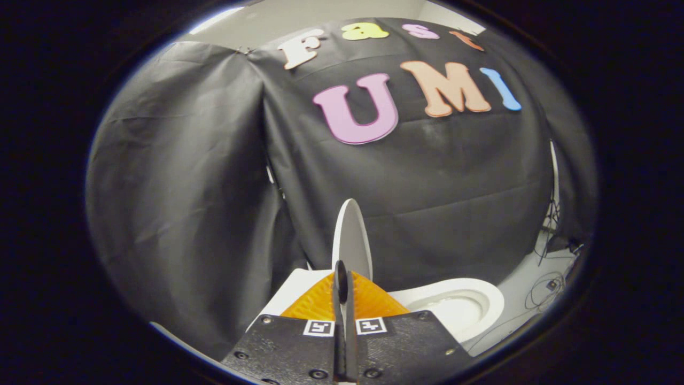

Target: Open the toilet lid.

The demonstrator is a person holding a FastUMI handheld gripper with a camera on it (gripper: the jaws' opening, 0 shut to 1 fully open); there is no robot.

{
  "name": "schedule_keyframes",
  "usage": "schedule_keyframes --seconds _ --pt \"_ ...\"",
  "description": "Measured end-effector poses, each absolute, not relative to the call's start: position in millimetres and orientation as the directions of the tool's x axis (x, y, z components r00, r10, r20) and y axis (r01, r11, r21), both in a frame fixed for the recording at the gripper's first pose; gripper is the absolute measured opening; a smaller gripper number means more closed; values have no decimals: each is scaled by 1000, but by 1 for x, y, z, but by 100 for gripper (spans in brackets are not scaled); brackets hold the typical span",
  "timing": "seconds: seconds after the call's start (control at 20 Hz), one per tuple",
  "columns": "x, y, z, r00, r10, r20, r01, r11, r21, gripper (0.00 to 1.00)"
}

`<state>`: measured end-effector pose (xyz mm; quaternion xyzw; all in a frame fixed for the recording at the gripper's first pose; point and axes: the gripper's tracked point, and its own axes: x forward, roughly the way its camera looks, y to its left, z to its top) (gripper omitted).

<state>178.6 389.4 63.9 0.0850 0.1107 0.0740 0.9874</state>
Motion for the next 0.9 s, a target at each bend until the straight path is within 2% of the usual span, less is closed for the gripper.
schedule_keyframes --seconds 0.45,0.9 --pt "183 445 56 923 335 -188 -316 940 128 0" --pt "183 440 58 919 371 -132 -344 920 189 1"
